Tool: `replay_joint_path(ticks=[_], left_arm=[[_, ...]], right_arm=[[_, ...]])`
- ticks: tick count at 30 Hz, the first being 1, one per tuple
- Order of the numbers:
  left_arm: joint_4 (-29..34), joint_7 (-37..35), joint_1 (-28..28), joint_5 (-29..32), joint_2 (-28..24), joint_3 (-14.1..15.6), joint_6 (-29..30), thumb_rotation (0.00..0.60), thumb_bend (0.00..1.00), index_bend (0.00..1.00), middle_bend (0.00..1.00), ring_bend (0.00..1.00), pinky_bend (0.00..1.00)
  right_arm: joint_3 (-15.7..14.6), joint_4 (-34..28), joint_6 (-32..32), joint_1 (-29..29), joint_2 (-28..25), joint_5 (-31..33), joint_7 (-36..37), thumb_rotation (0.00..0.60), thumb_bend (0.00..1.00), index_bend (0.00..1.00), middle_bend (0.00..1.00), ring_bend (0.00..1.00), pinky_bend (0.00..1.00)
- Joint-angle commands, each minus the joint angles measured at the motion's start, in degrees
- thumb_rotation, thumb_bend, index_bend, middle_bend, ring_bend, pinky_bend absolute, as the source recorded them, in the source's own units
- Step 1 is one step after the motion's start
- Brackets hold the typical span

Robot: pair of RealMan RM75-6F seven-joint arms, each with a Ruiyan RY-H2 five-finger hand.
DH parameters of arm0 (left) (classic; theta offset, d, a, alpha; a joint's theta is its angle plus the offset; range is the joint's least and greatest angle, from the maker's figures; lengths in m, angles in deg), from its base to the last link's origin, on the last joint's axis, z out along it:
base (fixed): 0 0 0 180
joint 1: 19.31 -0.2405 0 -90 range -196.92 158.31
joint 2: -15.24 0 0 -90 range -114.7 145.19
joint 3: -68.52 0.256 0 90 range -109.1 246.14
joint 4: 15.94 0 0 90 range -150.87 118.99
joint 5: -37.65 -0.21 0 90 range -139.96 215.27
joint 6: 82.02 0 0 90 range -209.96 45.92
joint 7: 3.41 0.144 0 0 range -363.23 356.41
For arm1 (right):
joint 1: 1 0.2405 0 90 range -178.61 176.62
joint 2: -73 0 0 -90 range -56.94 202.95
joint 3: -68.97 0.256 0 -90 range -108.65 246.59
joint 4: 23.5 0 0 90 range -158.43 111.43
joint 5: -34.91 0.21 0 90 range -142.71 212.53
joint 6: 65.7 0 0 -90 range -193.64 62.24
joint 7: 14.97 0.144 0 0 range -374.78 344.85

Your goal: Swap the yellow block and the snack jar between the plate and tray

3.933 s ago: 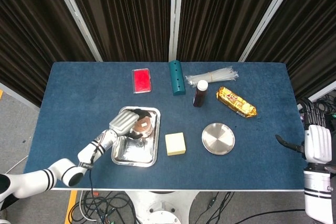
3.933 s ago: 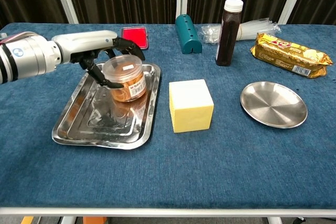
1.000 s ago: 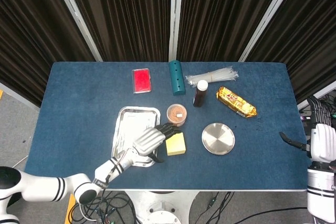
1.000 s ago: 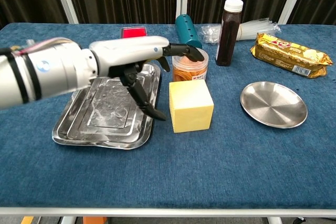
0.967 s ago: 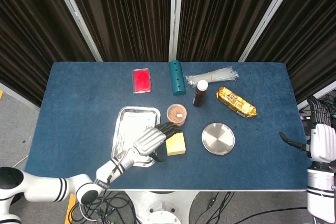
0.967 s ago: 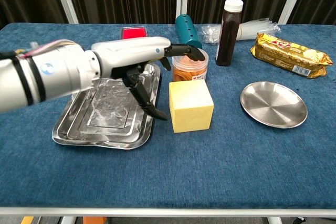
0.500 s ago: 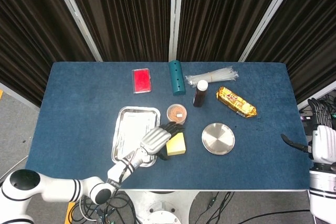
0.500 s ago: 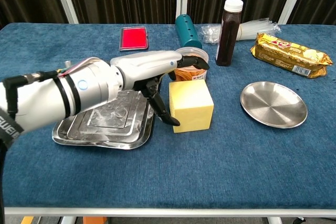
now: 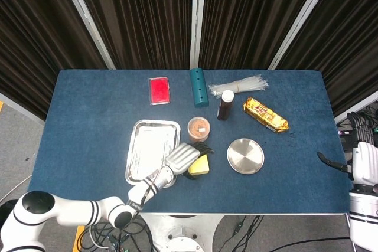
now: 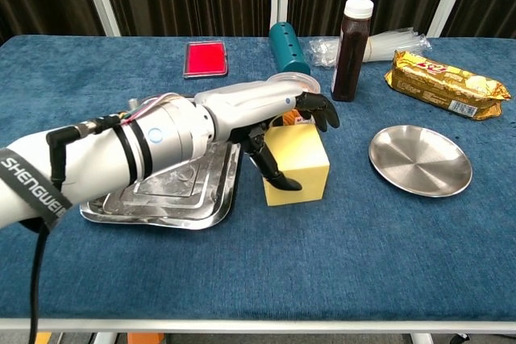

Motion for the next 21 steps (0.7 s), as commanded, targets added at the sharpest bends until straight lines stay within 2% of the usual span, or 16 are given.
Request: replay_joint_path(ticks=[1, 3, 8, 15, 21], left_arm=[[-0.09, -0.69, -0.12, -0.80, 0.01, -0.26, 0.47, 0.600, 0.22, 0.28, 0.29, 0.25, 0.50], [0.32, -0.86, -0.35, -1.55, -0.57, -0.10, 0.78, 0.600, 0.25, 0.30, 0.30, 0.28, 0.54], [4.62, -1.40, -1.75, -2.63, -3.90, 0.34, 1.94, 0.600, 0.27, 0.31, 0.31, 0.30, 0.56], [11.89, 3.42, -6.25, -2.76, -13.04, 3.42, 6.11, 0.600, 0.27, 0.31, 0.32, 0.31, 0.57], [10.73, 2.44, -8.66, -0.21, -15.61, 3.68, 7.01, 0.600, 0.27, 0.31, 0.32, 0.31, 0.57]], right_arm=[[0.02, 0.07, -0.05, -0.01, 0.00, -0.05, 0.04, 0.600, 0.00, 0.00, 0.02, 0.00, 0.00], [0.07, 0.05, -0.05, -0.03, -0.07, -0.05, 0.13, 0.600, 0.00, 0.00, 0.02, 0.00, 0.00], [0.14, -0.19, -0.41, -0.12, -0.19, -0.32, 0.18, 0.600, 0.00, 0.00, 0.02, 0.00, 0.00], [0.17, -1.01, -0.40, 0.04, -0.46, -0.61, -0.55, 0.600, 0.00, 0.00, 0.02, 0.00, 0.00], [0.02, -1.96, 0.32, 0.69, -0.11, -0.60, -2.39, 0.600, 0.00, 0.00, 0.02, 0.00, 0.00]])
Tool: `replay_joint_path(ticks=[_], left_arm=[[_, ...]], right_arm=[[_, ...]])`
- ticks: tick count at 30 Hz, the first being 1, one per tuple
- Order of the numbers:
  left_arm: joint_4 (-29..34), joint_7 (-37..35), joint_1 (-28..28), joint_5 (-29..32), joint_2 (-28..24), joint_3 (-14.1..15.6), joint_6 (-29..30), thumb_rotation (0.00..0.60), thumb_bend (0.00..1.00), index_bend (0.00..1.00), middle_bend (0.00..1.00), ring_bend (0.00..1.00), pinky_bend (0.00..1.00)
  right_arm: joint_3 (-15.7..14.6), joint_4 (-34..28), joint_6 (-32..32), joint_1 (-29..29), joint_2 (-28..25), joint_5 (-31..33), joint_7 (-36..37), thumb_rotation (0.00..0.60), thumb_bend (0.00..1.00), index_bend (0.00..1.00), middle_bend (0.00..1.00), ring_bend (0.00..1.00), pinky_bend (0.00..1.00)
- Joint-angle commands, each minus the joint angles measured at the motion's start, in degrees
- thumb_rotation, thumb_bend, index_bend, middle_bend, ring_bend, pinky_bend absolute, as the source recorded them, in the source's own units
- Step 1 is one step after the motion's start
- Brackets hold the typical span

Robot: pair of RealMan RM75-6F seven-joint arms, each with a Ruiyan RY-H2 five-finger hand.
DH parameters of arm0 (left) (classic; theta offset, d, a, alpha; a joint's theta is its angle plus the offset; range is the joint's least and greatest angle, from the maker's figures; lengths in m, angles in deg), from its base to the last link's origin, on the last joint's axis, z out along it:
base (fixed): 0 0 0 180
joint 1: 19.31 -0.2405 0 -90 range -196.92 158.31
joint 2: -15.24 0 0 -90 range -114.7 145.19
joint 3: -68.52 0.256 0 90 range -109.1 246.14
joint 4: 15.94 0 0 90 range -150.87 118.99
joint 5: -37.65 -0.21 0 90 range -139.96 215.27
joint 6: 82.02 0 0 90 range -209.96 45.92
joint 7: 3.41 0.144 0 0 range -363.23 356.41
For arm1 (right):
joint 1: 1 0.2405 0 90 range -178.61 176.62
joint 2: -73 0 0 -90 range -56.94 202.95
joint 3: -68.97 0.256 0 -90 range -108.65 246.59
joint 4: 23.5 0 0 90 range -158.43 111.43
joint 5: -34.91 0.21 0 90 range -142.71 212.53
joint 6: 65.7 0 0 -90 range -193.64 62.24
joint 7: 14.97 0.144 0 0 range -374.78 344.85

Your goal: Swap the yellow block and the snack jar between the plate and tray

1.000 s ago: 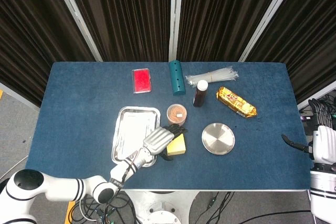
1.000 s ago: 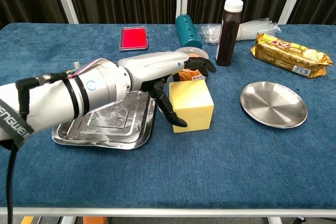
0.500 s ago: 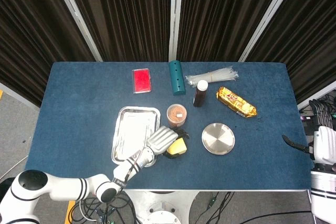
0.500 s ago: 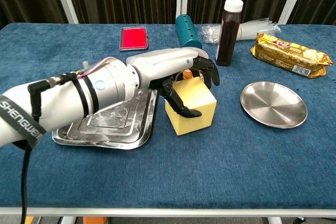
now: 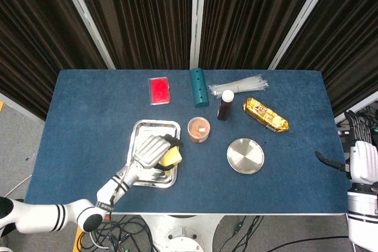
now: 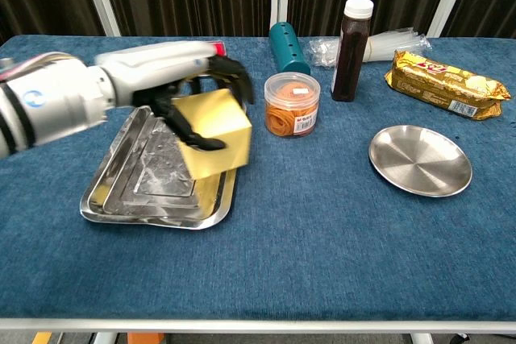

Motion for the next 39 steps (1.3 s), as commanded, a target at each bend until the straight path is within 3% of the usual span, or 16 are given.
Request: replay_joint_path(ticks=[1, 9, 12, 15, 22, 28, 34, 39], left_arm=[[-1.24, -1.17, -1.03, 0.78, -0.55, 0.02, 0.60, 0.600, 0.27, 0.31, 0.32, 0.31, 0.56], [-6.42, -6.64, -2.43, -0.32, 1.17, 0.52, -0.49, 0.600, 0.26, 0.23, 0.18, 0.21, 0.51], [-7.21, -8.24, -2.75, -1.59, 1.04, 0.84, -0.78, 0.600, 0.22, 0.12, 0.07, 0.05, 0.34], [-7.45, -9.85, -3.30, -3.67, 0.65, 0.76, 0.45, 0.600, 0.18, 0.08, 0.01, 0.00, 0.26], [-4.94, -10.49, -5.43, -5.42, -1.86, 1.27, 2.97, 0.600, 0.13, 0.07, 0.00, 0.00, 0.20], [0.35, -6.05, -12.12, -5.34, -8.09, 2.82, 12.29, 0.600, 0.13, 0.07, 0.00, 0.00, 0.19], [2.26, -5.90, -17.85, -3.30, -14.52, 3.58, 17.48, 0.600, 0.13, 0.07, 0.01, 0.00, 0.19], [-0.16, -7.65, -22.45, -5.23, -15.35, 4.99, 22.40, 0.600, 0.13, 0.07, 0.02, 0.00, 0.19]], right_arm=[[-0.04, -0.54, 0.21, 0.38, 0.20, -0.15, -0.96, 0.600, 0.00, 0.00, 0.02, 0.00, 0.00], [-0.04, -1.93, 0.55, 1.06, 0.42, -0.17, -3.25, 0.600, 0.00, 0.00, 0.02, 0.00, 0.00], [-0.08, -2.15, 0.59, 1.19, 0.46, -0.24, -3.67, 0.600, 0.00, 0.00, 0.02, 0.00, 0.00], [-0.21, -2.17, 0.77, 1.33, 0.34, -0.47, -3.80, 0.600, 0.00, 0.00, 0.01, 0.00, 0.00], [-0.74, -2.79, 2.29, 2.26, 0.00, -1.16, -4.71, 0.600, 0.00, 0.00, 0.01, 0.00, 0.00], [-1.41, -5.46, 5.62, 5.53, -0.91, -4.53, -8.89, 0.600, 0.00, 0.00, 0.01, 0.00, 0.00], [-1.74, -9.24, 14.21, 12.58, 0.45, -6.32, -17.35, 0.600, 0.00, 0.00, 0.01, 0.00, 0.00], [-0.45, -9.56, 23.03, 19.89, 4.29, -2.51, -24.77, 0.600, 0.00, 0.00, 0.00, 0.00, 0.00]])
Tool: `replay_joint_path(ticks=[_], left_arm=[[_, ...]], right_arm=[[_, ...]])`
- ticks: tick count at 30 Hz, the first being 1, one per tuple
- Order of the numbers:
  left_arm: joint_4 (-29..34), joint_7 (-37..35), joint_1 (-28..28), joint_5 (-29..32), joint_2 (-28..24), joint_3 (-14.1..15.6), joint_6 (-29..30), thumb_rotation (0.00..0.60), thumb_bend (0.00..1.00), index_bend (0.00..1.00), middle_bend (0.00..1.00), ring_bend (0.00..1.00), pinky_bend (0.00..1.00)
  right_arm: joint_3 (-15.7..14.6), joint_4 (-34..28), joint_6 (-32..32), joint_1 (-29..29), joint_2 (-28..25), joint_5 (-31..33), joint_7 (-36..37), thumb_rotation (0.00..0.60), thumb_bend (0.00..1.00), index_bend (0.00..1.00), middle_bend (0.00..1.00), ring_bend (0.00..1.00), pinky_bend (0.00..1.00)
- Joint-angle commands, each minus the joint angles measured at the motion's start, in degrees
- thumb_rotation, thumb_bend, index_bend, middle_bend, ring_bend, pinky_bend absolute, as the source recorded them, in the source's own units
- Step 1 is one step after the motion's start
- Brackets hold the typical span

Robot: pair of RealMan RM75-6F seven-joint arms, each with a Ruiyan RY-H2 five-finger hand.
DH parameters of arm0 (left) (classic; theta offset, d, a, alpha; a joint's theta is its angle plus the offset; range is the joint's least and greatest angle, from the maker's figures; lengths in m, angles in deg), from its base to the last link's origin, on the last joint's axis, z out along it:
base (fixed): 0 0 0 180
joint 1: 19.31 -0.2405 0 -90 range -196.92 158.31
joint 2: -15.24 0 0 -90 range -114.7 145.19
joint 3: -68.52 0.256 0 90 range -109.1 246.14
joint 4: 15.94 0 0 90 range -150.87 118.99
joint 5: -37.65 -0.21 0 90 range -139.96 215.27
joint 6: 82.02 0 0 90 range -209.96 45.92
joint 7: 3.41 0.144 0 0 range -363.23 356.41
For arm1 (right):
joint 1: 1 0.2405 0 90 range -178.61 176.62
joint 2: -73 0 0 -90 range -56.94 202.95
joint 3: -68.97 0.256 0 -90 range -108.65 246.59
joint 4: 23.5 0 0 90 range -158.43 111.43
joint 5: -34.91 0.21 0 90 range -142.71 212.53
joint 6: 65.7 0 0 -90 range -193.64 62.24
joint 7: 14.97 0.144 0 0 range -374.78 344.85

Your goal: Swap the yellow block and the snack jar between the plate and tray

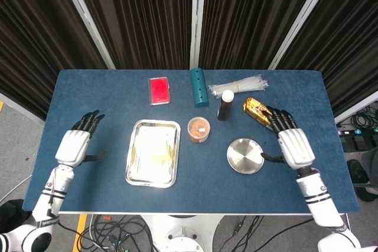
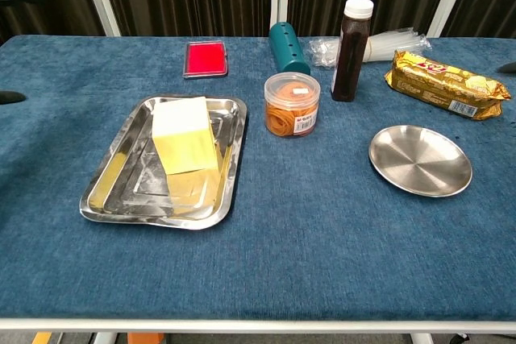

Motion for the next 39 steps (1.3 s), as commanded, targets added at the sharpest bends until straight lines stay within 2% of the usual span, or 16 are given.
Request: replay_joint_path(ticks=[1, 9, 15, 20, 31, 35, 37, 39], left_arm=[[-2.06, -1.55, -3.15, -1.43, -0.28, 1.31, 3.24, 0.600, 0.13, 0.07, 0.02, 0.00, 0.19], [-4.42, -7.00, -7.95, -2.75, -1.70, 2.03, 6.00, 0.600, 0.13, 0.07, 0.02, 0.00, 0.19], [-5.83, -10.00, -9.44, -3.51, -2.37, 1.73, 5.68, 0.600, 0.13, 0.07, 0.02, 0.00, 0.18], [-7.13, -11.28, -10.18, -3.95, -2.15, 1.13, 5.51, 0.600, 0.13, 0.07, 0.02, 0.00, 0.19], [-8.76, -13.39, -11.62, -4.82, -1.76, 0.12, 5.15, 0.600, 0.13, 0.07, 0.02, 0.00, 0.19], [-9.07, -14.00, -12.14, -4.96, -1.87, -0.08, 4.97, 0.600, 0.13, 0.07, 0.02, 0.00, 0.18], [-9.20, -14.25, -12.39, -5.12, -1.94, -0.20, 4.86, 0.600, 0.13, 0.07, 0.02, 0.00, 0.19], [-9.22, -14.44, -12.55, -5.23, -1.97, -0.31, 4.80, 0.600, 0.13, 0.07, 0.02, 0.00, 0.19]], right_arm=[[1.39, -0.20, 7.34, 6.74, 3.93, 3.96, -6.83, 0.600, 0.00, 0.00, 0.00, 0.00, 0.00], [3.86, 8.82, 18.48, 18.63, 12.97, 19.94, -18.79, 0.600, 0.00, 0.00, 0.01, 0.00, 0.00], [3.15, 16.20, 21.99, 25.83, 18.92, 31.23, -26.38, 0.600, 0.00, 0.00, 0.01, 0.00, 0.00], [2.42, 20.95, 23.28, 29.78, 22.67, 36.99, -28.80, 0.600, 0.01, 0.00, 0.01, 0.00, 0.00], [1.39, 27.86, 24.62, 35.14, 28.37, 39.30, -28.26, 0.600, 0.03, 0.00, 0.03, 0.00, 0.01], [0.92, 29.81, 24.38, 36.13, 29.99, 39.78, -28.01, 0.600, 0.08, 0.00, 0.09, 0.01, 0.10], [0.73, 30.76, 23.83, 36.48, 30.87, 39.22, -27.62, 0.600, 0.10, 0.01, 0.13, 0.05, 0.17], [0.69, 31.27, 23.24, 36.56, 31.37, 38.39, -27.05, 0.600, 0.13, 0.08, 0.19, 0.12, 0.24]])
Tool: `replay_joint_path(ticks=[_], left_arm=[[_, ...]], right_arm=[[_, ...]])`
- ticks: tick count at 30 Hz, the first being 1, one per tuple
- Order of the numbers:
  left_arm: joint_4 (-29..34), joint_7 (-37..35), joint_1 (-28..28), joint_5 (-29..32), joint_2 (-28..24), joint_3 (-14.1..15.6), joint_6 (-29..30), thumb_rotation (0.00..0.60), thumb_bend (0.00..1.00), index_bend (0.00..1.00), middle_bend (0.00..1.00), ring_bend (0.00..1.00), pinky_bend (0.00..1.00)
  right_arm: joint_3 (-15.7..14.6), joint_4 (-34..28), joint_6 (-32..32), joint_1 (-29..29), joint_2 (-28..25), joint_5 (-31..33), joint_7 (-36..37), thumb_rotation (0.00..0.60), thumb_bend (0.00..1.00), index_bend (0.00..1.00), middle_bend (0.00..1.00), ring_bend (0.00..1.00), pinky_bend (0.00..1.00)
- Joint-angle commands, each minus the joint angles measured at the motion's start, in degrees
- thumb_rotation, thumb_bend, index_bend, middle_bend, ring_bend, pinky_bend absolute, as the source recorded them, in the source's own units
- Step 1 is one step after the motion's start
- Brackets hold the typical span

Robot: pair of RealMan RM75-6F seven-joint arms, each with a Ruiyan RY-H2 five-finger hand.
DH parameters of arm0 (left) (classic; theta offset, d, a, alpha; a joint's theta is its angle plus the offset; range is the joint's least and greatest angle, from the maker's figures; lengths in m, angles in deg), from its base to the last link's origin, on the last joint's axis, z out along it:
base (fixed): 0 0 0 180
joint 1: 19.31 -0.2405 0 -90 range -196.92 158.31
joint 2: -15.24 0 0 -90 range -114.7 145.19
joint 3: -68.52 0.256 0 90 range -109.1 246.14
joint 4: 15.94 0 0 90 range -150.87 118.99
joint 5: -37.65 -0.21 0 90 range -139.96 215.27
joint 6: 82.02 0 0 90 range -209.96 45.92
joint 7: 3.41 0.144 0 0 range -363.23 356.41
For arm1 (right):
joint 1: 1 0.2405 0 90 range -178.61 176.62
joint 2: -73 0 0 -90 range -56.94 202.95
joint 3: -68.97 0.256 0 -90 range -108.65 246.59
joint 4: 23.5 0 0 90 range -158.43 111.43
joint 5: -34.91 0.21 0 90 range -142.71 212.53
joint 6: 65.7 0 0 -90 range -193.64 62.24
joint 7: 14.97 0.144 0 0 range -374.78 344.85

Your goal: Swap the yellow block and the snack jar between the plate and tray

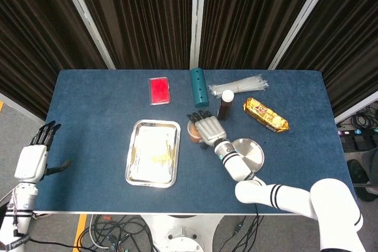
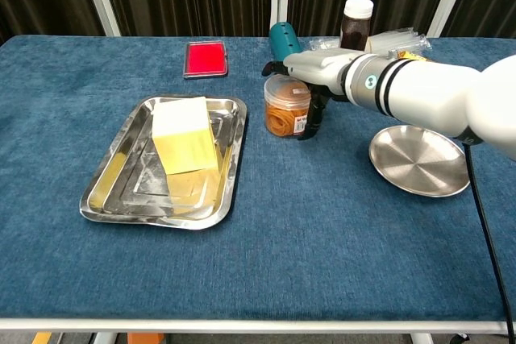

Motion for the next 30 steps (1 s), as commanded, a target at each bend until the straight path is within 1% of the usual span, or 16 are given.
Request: replay_joint_path(ticks=[1, 3, 4, 5, 8, 11, 14, 15, 16, 17, 19, 22, 24, 26, 27, 30], left_arm=[[-0.03, -0.22, -0.20, -0.14, -0.05, -0.17, -0.10, 0.600, 0.13, 0.08, 0.02, 0.00, 0.19], [-0.04, -0.34, -0.28, -0.22, -0.07, -0.31, -0.25, 0.600, 0.13, 0.08, 0.02, 0.00, 0.19], [-0.02, -0.41, -0.31, -0.26, -0.11, -0.35, -0.36, 0.600, 0.13, 0.08, 0.02, 0.00, 0.19], [0.00, -0.47, -0.34, -0.33, -0.15, -0.39, -0.45, 0.600, 0.13, 0.08, 0.02, 0.00, 0.19], [0.14, -0.55, -0.45, -0.38, -0.28, -0.58, -0.75, 0.600, 0.13, 0.08, 0.02, 0.00, 0.19], [0.46, -0.72, -0.55, -0.37, -0.44, -0.88, -0.94, 0.600, 0.13, 0.08, 0.02, 0.00, 0.19], [0.77, -0.40, -0.56, -0.45, -0.52, -1.13, -1.10, 0.600, 0.13, 0.08, 0.02, 0.00, 0.19], [0.99, -0.26, -0.52, -0.48, -0.58, -1.22, -1.25, 0.600, 0.13, 0.08, 0.02, 0.00, 0.19], [1.23, -0.06, -0.46, -0.51, -0.63, -1.29, -1.43, 0.600, 0.13, 0.08, 0.02, 0.00, 0.19], [1.35, 0.04, -0.43, -0.54, -0.65, -1.31, -1.51, 0.600, 0.13, 0.08, 0.02, 0.00, 0.19], [1.73, 0.39, -0.28, -0.56, -0.61, -1.39, -1.96, 0.600, 0.13, 0.08, 0.02, 0.00, 0.19], [2.13, 0.72, -0.01, -0.59, -0.39, -1.45, -2.69, 0.600, 0.13, 0.08, 0.02, 0.00, 0.19], [2.33, 1.08, 0.23, -0.68, -0.19, -1.55, -3.10, 0.600, 0.13, 0.08, 0.02, 0.00, 0.19], [2.50, 1.43, 0.43, -0.85, -0.05, -1.67, -3.28, 0.600, 0.13, 0.08, 0.02, 0.00, 0.19], [2.65, 1.68, 0.54, -0.94, 0.04, -1.76, -3.36, 0.600, 0.13, 0.08, 0.02, 0.00, 0.19], [2.95, 2.23, 0.75, -1.02, 0.29, -1.94, -3.58, 0.600, 0.13, 0.08, 0.02, 0.00, 0.19]], right_arm=[[-0.14, 0.77, -1.05, 0.17, 0.80, -1.43, 1.03, 0.600, 0.14, 0.13, 0.23, 0.17, 0.29], [-0.18, 1.02, -2.19, -0.06, 1.16, -2.83, 1.82, 0.600, 0.18, 0.24, 0.32, 0.27, 0.40], [-0.22, 1.04, -2.97, -0.28, 1.31, -3.69, 2.25, 0.600, 0.19, 0.28, 0.34, 0.30, 0.43], [-0.26, 0.99, -3.81, -0.54, 1.40, -4.60, 2.73, 0.600, 0.20, 0.33, 0.38, 0.34, 0.48], [0.12, -0.19, -6.51, -1.62, 0.87, -7.97, 5.20, 0.600, 0.24, 0.43, 0.45, 0.42, 0.58], [0.45, -4.32, -9.38, -3.04, -1.82, -11.61, 7.23, 0.600, 0.26, 0.46, 0.48, 0.45, 0.61], [0.36, -11.18, -13.06, -5.04, -6.57, -15.08, 7.49, 0.600, 0.26, 0.46, 0.48, 0.45, 0.62], [-0.04, -14.38, -14.77, -6.22, -8.70, -16.40, 7.39, 0.600, 0.26, 0.46, 0.48, 0.45, 0.62], [-0.72, -17.70, -16.58, -7.65, -10.89, -17.64, 7.22, 0.600, 0.26, 0.46, 0.48, 0.45, 0.62], [-1.16, -19.34, -17.47, -8.45, -12.00, -18.23, 7.13, 0.600, 0.26, 0.46, 0.48, 0.45, 0.62], [-3.21, -24.64, -20.54, -11.50, -15.82, -20.27, 6.82, 0.600, 0.26, 0.46, 0.48, 0.45, 0.62], [-7.24, -30.17, -24.57, -16.19, -20.55, -23.09, 6.27, 0.600, 0.26, 0.46, 0.48, 0.45, 0.62], [-9.80, -32.55, -26.91, -19.24, -23.06, -24.60, 6.38, 0.600, 0.26, 0.46, 0.48, 0.45, 0.62], [-11.54, -33.69, -28.38, -21.50, -24.48, -25.53, 6.98, 0.600, 0.26, 0.46, 0.48, 0.45, 0.62], [-12.65, -33.99, -28.91, -22.74, -25.07, -26.04, 7.28, 0.600, 0.26, 0.46, 0.48, 0.45, 0.62], [-14.75, -33.21, -29.52, -25.16, -25.22, -26.96, 7.80, 0.600, 0.26, 0.46, 0.48, 0.45, 0.61]])
